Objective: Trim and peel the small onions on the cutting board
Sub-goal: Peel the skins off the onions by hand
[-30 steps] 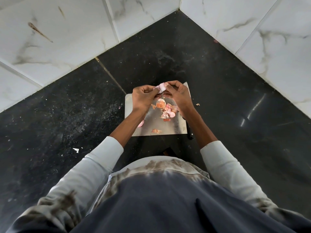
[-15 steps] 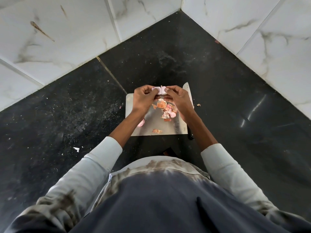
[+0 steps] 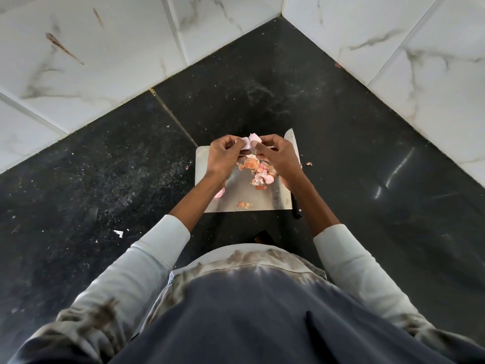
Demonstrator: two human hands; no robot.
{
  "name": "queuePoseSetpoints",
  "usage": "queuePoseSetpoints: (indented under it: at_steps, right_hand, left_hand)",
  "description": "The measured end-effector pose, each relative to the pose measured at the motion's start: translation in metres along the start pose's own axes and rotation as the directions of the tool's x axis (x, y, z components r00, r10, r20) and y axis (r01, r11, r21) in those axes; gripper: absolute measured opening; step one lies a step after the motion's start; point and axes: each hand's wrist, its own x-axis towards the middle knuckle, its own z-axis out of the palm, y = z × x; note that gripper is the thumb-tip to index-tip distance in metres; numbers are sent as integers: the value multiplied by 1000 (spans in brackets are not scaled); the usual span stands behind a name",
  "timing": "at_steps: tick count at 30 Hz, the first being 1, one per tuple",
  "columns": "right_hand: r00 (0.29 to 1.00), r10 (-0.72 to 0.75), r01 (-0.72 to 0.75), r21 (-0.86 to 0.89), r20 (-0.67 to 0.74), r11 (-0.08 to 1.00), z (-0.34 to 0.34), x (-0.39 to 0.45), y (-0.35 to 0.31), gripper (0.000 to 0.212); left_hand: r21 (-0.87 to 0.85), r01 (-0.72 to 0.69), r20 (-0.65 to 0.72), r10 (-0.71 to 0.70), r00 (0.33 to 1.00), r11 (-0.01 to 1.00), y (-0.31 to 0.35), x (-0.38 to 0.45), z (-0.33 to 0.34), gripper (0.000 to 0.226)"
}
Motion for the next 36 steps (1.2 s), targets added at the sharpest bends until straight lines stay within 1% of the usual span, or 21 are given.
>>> queuePoseSetpoints:
  at_steps: [3, 6, 9, 11, 13, 16, 18, 20, 25, 27, 31, 33, 36]
  right_hand:
    - [1000, -29, 29, -39, 2, 999, 3, -1, 1, 39]
    - [999, -38, 40, -47, 35, 998, 4, -1, 2, 44]
    - [997, -15, 16, -10, 79, 1000, 4, -4, 2, 37]
    - [995, 24, -29, 55, 101, 998, 3, -5, 2, 36]
    - [990, 74, -94, 169, 121, 981, 1, -6, 4, 39]
    - [980, 150, -189, 374, 133, 908, -4, -7, 7, 37]
    - [970, 205, -242, 457, 129, 856, -7, -8, 8, 38]
    - [966, 232, -260, 493, 117, 830, -11, -9, 10, 42]
    - [962, 268, -247, 551, 45, 797, -20, -11, 18, 44]
    - [961, 275, -242, 545, 21, 803, -22, -11, 18, 40]
    - [968, 250, -215, 486, -7, 847, -25, -12, 16, 20]
    - [982, 188, -166, 410, -13, 897, -26, -13, 19, 19]
    - [995, 99, -88, 275, -28, 957, -27, -15, 21, 27]
  left_hand:
    - [42, -21, 26, 20, 999, 999, 0, 0, -3, 17]
    - [76, -43, 53, 39, 998, 996, 0, 2, -7, 17]
    - [73, -46, 63, 42, 997, 996, 1, 1, -10, 15]
    - [42, -25, 60, 22, 998, 999, 1, 1, -11, 16]
    - [16, 5, 68, -6, 998, 1000, -3, 3, -12, 16]
    - [21, 24, 91, -26, 995, 999, -8, 5, -11, 15]
    - [45, 23, 95, -27, 995, 999, -10, 5, -10, 13]
    - [74, 20, 84, -26, 996, 997, -9, 3, -8, 13]
    - [189, -3, 66, -10, 998, 982, -13, 3, -5, 8]
    - [233, -6, 82, -14, 997, 972, -17, 3, -4, 11]
    - [333, -67, 144, 20, 989, 941, -23, 2, 2, 15]
    - [395, -88, 152, 29, 988, 914, -24, 2, 5, 20]
    - [422, -109, 134, 57, 989, 900, -26, 3, 1, 19]
